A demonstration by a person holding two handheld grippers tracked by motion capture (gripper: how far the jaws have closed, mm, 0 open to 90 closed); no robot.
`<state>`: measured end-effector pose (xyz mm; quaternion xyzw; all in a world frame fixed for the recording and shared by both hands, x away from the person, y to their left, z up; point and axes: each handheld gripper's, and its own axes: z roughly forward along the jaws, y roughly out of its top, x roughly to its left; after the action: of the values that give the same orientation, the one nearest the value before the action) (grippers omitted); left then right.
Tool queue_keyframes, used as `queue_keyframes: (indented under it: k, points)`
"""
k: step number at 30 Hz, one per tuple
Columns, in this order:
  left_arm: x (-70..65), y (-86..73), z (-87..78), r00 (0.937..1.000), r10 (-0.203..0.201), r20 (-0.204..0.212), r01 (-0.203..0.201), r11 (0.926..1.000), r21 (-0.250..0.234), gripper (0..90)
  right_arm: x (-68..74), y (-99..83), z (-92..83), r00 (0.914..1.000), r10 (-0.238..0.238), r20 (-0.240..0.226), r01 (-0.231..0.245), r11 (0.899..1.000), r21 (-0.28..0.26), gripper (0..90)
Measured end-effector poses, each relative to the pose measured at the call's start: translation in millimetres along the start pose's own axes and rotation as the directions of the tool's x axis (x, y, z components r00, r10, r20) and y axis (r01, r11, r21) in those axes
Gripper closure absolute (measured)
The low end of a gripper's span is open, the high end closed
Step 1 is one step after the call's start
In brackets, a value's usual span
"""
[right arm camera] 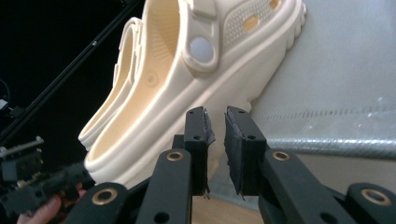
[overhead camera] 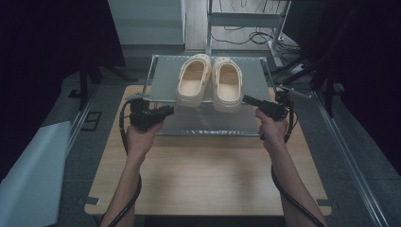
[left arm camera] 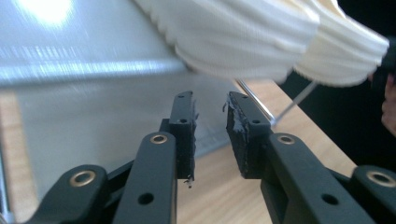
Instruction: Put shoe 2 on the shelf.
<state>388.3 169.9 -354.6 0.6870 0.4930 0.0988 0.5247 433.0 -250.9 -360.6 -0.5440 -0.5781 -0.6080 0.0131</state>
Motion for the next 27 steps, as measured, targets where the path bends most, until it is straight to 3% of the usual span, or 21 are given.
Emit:
queue_keyframes:
  k: [4,11,15,17,21,27]
  points:
    - [1.6,9.8,3.7,0.9995,-0.014,-0.03,0.013,0.9993,-0.034,76.2,-2.1,-2.0,3.6,0.9998,0.02,-0.006,-0.02,1.0,-0.006,78.8]
    - [1.2,14.0,24.0,0.9981,-0.054,0.028,0.055,0.9983,-0.02,78.7,-2.5,-2.6,8.9,0.9998,0.019,0.003,-0.019,1.0,-0.001,79.5]
    - [-6.7,11.9,30.5,0.9965,-0.052,0.066,0.053,0.9985,-0.014,78.7,2.0,-3.4,17.5,1.0,0.007,0.002,-0.007,1.0,0.02,79.5]
    - [-10.2,11.9,31.3,0.9981,-0.04,0.047,0.041,0.999,-0.02,80.5,5.4,-3.7,21.6,0.9999,0.0,0.016,0.0,1.0,0.014,80.4]
    - [-7.5,9.7,31.6,0.995,-0.066,0.075,0.067,0.9975,-0.022,80.2,2.5,-0.5,22.5,0.9998,0.001,0.019,-0.001,1.0,0.021,79.4]
    - [-8.7,7.8,32.1,0.9949,-0.068,0.075,0.071,0.9969,-0.035,81.8,0.0,3.7,27.4,0.9991,0.002,0.043,-0.003,1.0,0.023,80.8]
